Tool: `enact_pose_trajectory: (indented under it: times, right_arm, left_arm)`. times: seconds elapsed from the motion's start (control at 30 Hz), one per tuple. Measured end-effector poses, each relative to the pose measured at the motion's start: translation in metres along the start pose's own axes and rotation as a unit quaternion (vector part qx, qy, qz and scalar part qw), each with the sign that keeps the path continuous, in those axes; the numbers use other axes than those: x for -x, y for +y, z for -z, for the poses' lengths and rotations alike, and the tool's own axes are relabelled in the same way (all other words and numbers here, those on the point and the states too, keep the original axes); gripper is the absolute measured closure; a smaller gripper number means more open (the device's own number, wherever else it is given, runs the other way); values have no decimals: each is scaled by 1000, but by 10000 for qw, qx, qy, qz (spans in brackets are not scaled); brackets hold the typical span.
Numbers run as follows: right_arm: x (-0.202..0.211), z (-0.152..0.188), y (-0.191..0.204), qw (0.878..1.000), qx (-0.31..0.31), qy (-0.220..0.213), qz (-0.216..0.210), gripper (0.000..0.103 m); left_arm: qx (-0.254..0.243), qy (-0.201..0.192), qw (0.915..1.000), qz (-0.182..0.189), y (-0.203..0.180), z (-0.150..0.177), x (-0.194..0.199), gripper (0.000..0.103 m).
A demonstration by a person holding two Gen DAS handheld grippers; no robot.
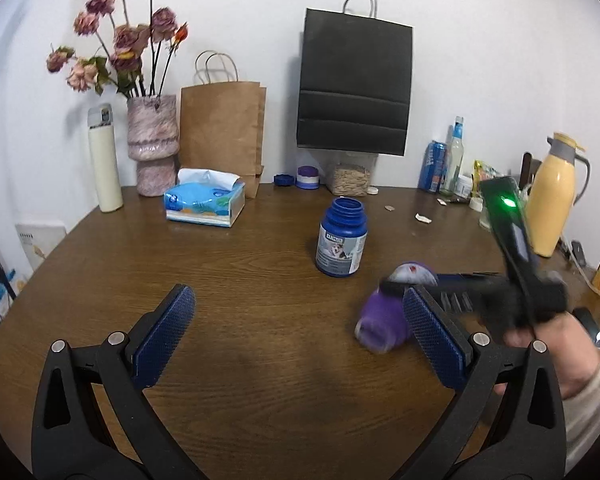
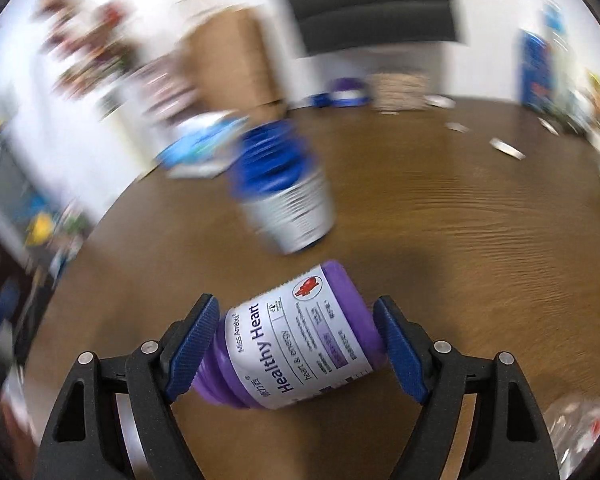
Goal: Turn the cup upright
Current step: 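Lift the purple bottle with the right gripper and turn it toward the left gripper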
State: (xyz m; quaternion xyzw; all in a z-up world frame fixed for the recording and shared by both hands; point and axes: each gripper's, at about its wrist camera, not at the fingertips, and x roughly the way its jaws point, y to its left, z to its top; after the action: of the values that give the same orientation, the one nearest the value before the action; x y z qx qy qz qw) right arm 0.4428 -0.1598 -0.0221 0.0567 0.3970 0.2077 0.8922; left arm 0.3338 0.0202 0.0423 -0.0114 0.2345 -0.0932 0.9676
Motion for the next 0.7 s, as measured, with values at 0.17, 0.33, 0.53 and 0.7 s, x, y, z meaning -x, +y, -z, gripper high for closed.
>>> enact_pose_trajectory:
  times: [0.17,0.33,0.53,0.7]
  right_arm:
    - [19,35,46,9961,821,20,-331,19]
    - [49,50,49,9962,795,-336,-66,19]
    - [109,75,13,9953,3,-923,-283,18]
    - [108,96,17,9972,328,-633,243,18]
  left_arm:
    - [-5,282,9995,-114,3,7,-3,0]
    - [103,538,9983,-193,7,15,-18,0]
    - [-146,673,9976,-11,-8,-1,-43,1]
    - [-750,1136,9896,-467,-29,12,-76,20]
